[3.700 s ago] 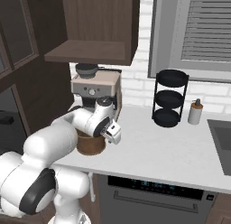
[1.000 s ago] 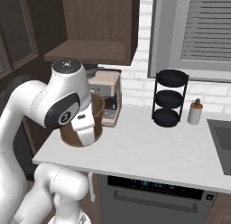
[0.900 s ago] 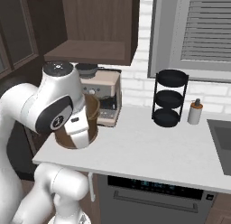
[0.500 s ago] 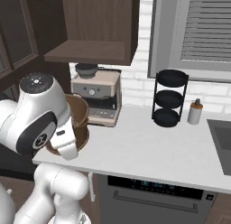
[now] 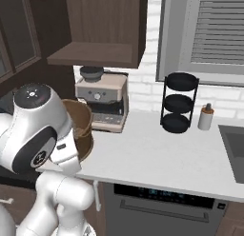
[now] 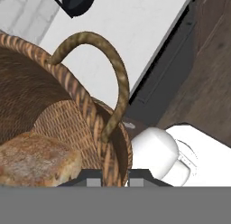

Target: Open the cabinet, pick up the bread from the cabinet and place it in the basket. Then move the basket to the dining counter.

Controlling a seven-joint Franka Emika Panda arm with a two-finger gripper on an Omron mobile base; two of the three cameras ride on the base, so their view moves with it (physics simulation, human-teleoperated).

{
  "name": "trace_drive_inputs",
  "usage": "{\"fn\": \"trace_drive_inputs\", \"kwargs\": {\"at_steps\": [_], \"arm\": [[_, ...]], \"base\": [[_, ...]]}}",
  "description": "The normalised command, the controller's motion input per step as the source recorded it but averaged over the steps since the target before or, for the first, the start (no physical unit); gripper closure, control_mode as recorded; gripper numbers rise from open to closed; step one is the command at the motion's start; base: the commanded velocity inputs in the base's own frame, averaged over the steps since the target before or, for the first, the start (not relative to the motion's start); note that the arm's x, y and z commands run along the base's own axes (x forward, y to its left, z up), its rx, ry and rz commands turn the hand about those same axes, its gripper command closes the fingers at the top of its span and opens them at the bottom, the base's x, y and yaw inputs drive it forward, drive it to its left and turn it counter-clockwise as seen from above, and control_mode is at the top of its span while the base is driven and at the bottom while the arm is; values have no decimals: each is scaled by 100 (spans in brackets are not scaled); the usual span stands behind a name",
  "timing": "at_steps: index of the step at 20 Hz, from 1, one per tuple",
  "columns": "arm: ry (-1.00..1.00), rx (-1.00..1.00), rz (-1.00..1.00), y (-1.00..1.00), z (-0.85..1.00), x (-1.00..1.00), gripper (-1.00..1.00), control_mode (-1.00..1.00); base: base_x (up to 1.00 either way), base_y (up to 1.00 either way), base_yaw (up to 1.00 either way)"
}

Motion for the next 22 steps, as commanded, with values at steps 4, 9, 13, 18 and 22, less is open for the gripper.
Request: {"fn": "trace_drive_inputs", "kwargs": {"at_steps": [4,9,13,18,22], "arm": [[0,0,0,0,0,0,100,100],[0,0,0,0,0,0,100,100],[0,0,0,0,0,0,100,100],[0,0,0,0,0,0,100,100],[0,0,0,0,0,0,100,100]], "base": [[-100,-16,-4],[-84,-11,-23],[-53,-16,-66],[-11,0,-79],[-1,0,-88]]}}
